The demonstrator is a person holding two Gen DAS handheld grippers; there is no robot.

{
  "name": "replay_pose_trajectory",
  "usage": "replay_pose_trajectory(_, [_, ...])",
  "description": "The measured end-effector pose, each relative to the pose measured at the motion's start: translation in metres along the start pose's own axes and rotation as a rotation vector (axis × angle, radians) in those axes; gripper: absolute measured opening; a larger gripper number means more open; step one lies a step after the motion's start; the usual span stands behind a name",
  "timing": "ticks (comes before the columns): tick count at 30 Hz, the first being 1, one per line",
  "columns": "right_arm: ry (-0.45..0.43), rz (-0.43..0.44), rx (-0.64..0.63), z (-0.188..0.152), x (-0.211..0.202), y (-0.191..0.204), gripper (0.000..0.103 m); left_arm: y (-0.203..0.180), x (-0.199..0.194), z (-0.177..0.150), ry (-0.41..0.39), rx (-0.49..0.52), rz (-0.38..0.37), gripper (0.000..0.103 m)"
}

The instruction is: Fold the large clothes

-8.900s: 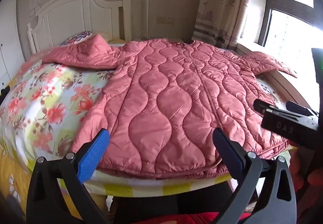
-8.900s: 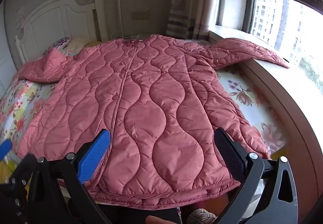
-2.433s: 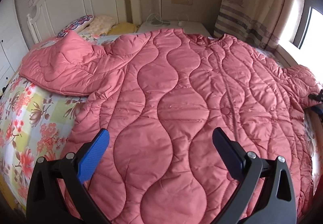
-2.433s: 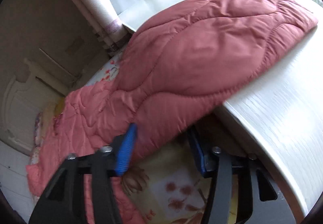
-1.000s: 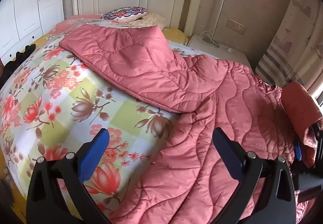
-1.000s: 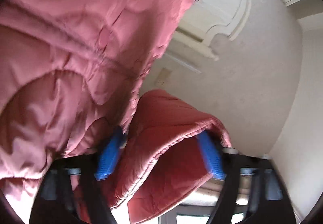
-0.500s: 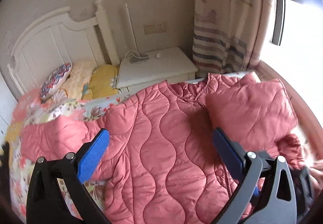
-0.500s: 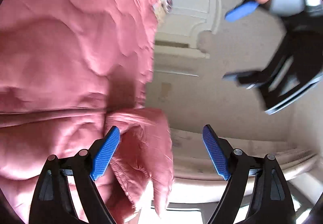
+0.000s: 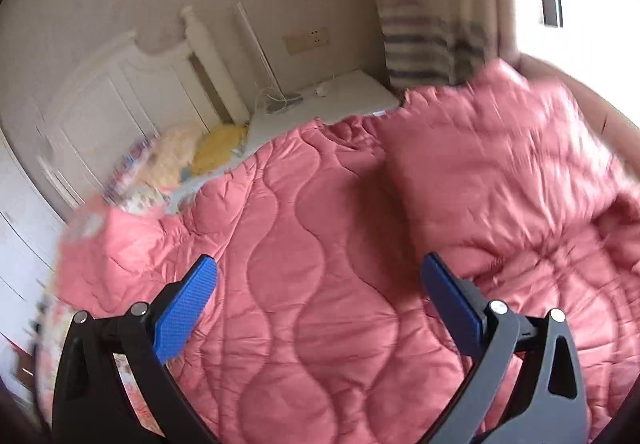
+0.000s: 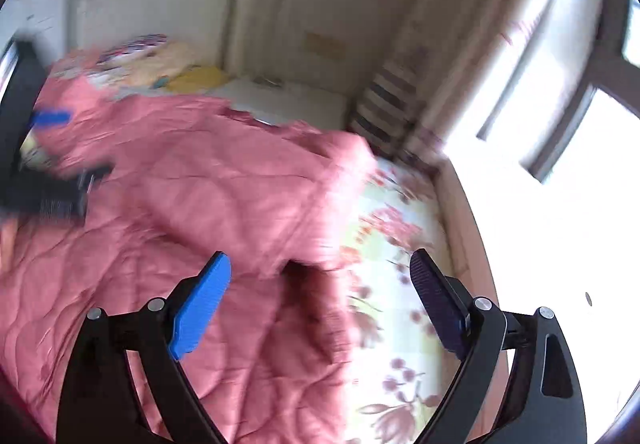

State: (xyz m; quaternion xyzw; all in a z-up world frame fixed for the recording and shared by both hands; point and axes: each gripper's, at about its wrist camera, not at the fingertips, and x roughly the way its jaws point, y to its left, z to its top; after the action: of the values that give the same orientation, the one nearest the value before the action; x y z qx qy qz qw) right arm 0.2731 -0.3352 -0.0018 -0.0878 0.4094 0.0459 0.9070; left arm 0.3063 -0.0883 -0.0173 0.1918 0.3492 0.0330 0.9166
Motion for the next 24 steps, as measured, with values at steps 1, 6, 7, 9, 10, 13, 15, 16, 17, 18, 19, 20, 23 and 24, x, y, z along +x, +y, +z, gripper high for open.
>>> replay_pose_trajectory(1, [0.033,-0.010,0.032,0.001,0.007,-0.007,0.087,-0.019,-0.001,-0.002,-0.030,0.050,0.066,0.101])
replay_pose_trajectory(6, [0.105,0.003,0.134,-0.009,0.028,-0.025,0.087,-0.049,0.002,0.008,-0.090,0.093,0.218,0.101])
replay_pose_trajectory(7, [0.101,0.005,0.138,-0.010,0.027,-0.025,0.087,-0.051,0.007,0.014,-0.080,0.082,0.224,0.101])
replay_pose_trajectory(9, [0.092,0.015,0.145,-0.008,0.031,-0.029,0.087,-0.050,0.015,0.026,-0.061,0.048,0.228,0.101])
replay_pose_trajectory(10, [0.082,0.026,0.153,-0.009,0.029,-0.030,0.087,-0.046,0.019,0.031,-0.044,0.012,0.203,0.101])
replay_pose_trajectory(13, [0.062,0.053,0.165,-0.010,0.026,-0.035,0.087,-0.019,0.025,0.041,-0.024,-0.121,0.199,0.101])
replay_pose_trajectory(15, [0.052,0.074,0.164,-0.006,0.023,-0.036,0.087,0.005,0.034,0.045,0.017,-0.225,0.186,0.101])
replay_pose_trajectory(16, [0.049,0.100,0.169,-0.003,0.023,-0.035,0.087,0.016,0.040,0.047,0.044,-0.265,0.186,0.101])
replay_pose_trajectory(17, [0.058,0.151,0.185,-0.001,0.023,-0.035,0.087,0.026,0.046,0.048,0.074,-0.300,0.160,0.101])
replay_pose_trajectory(18, [0.073,0.214,0.204,-0.002,0.028,-0.035,0.087,0.033,0.048,0.046,0.088,-0.327,0.121,0.101])
replay_pose_trajectory(19, [0.096,0.297,0.220,-0.003,0.030,-0.032,0.087,0.039,0.045,0.044,0.082,-0.342,0.101,0.101])
replay_pose_trajectory(20, [0.117,0.355,0.220,-0.006,0.032,-0.027,0.087,0.039,0.038,0.041,0.059,-0.325,0.103,0.101])
replay_pose_trajectory(23, [0.139,0.415,0.200,-0.008,0.038,-0.010,0.087,0.038,0.023,0.029,0.029,-0.293,0.056,0.101])
replay_pose_trajectory(24, [0.142,0.425,0.200,-0.007,0.040,-0.006,0.087,0.040,0.022,0.025,0.038,-0.302,0.028,0.101])
